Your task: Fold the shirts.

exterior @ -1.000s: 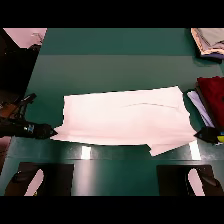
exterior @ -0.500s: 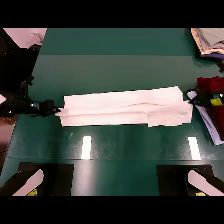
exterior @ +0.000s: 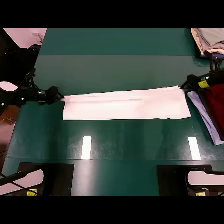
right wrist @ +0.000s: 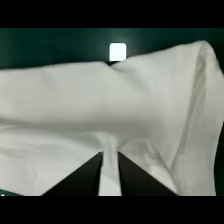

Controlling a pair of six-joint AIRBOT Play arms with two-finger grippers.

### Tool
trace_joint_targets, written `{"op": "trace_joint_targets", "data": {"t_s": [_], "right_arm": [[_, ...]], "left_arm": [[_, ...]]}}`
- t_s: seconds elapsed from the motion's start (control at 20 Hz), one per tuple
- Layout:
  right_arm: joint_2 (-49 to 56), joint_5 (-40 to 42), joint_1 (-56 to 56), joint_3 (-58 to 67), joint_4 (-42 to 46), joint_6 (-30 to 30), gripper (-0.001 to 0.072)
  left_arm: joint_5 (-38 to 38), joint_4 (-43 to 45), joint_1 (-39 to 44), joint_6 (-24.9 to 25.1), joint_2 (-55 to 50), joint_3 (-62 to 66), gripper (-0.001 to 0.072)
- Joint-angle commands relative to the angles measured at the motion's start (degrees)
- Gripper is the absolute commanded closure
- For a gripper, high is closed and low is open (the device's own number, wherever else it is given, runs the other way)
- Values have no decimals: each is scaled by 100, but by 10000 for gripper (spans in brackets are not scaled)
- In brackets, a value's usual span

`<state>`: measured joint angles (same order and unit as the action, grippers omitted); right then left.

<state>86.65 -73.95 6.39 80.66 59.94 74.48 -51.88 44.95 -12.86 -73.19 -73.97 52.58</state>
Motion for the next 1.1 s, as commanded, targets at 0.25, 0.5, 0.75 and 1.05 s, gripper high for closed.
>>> {"op": "trace_joint_targets", "data": {"t_s": [0.25, 0.5, 0.75, 1.05], "right_arm": [[675, -595, 367, 841, -634, -81, 118], [623, -1388, 848, 223, -245, -424, 24], [667, -758, 1252, -603, -361, -933, 15], [1235, -901, 1333, -612, -857, -1574, 39]], "left_arm": [[-435, -660, 2, 166, -153, 660, 228], [-1012, -638, 151, 426, -149, 658, 684], [-907, -636, 966, 424, -149, 658, 684], [-551, -636, 1880, 424, -149, 658, 684]]}}
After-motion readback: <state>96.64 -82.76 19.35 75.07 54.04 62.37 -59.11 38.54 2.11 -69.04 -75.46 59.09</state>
